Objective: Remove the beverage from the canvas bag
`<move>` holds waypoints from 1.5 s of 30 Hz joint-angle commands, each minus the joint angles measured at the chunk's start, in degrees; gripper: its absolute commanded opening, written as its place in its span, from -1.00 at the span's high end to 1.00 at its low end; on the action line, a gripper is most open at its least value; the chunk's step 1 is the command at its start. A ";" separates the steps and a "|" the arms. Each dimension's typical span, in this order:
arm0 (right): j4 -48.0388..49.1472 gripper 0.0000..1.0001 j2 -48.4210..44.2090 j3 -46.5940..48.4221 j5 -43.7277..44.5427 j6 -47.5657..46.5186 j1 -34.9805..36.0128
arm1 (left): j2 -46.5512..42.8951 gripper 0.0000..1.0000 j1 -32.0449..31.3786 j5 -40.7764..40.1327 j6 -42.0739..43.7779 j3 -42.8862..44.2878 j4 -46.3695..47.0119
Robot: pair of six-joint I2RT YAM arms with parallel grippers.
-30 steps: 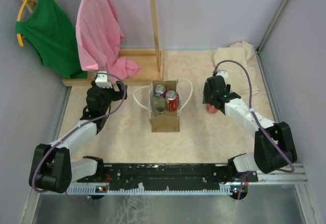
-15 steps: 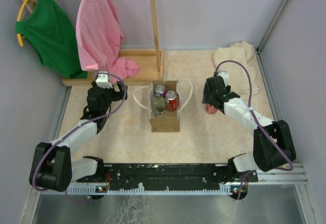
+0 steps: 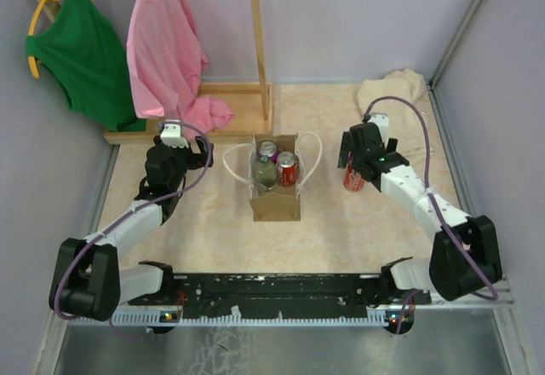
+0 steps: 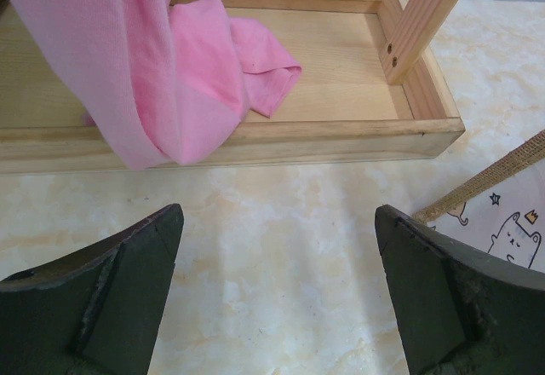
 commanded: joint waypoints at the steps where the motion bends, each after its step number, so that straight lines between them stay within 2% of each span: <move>1: 0.54 -0.98 -8.60 9.72 5.61 -4.46 1.07 | -0.94 -1.00 -0.27 0.02 0.08 0.92 0.48; 4: 0.16 -0.98 -11.63 14.94 6.70 -7.63 3.59 | -0.73 -1.00 -0.23 0.15 -0.04 0.71 0.65; 7: -0.01 -0.95 -12.75 20.07 7.83 -10.97 9.27 | -0.66 -1.00 -0.23 0.30 -0.21 0.73 0.76; 10: 0.31 -0.79 -11.84 23.94 7.57 -14.76 16.18 | -0.81 -1.00 -0.23 0.33 -0.31 0.72 0.74; 12: -0.23 -0.59 -9.98 26.35 4.51 -16.57 19.25 | -0.98 -1.00 -0.31 0.35 -0.31 0.71 0.74; 15: -1.69 -0.46 -6.26 29.43 -7.74 -19.55 20.68 | -1.26 -1.00 -0.32 0.29 -0.21 0.61 0.59; 16: -2.08 -0.47 -5.13 30.16 -12.49 -20.80 20.90 | -1.34 -1.00 -0.32 0.28 -0.15 0.55 0.52; 18: -4.18 -0.63 -1.99 32.17 -17.80 -23.27 21.03 | -1.49 -1.00 -0.32 0.20 -0.18 0.41 0.48; 22: -8.06 -0.78 3.01 34.00 -22.08 -28.65 21.41 | -1.69 -1.00 -0.32 0.25 -0.15 0.33 0.56; 28: -10.57 -0.79 8.51 33.75 -23.77 -33.28 23.26 | -1.56 -1.00 -0.32 0.20 -0.25 0.28 0.56; 36: -10.94 -0.80 11.32 32.38 -27.28 -35.82 23.38 | -1.23 -1.00 -0.32 -0.18 -0.19 0.41 0.61; 41: -10.96 -0.79 12.29 31.69 -28.85 -35.01 23.34 | -1.05 -1.00 -0.32 0.13 -0.16 0.74 0.56; 45: -9.37 -0.80 11.42 29.98 -34.06 -33.57 23.37 | -0.95 -1.00 -0.32 -0.11 -0.01 0.87 0.56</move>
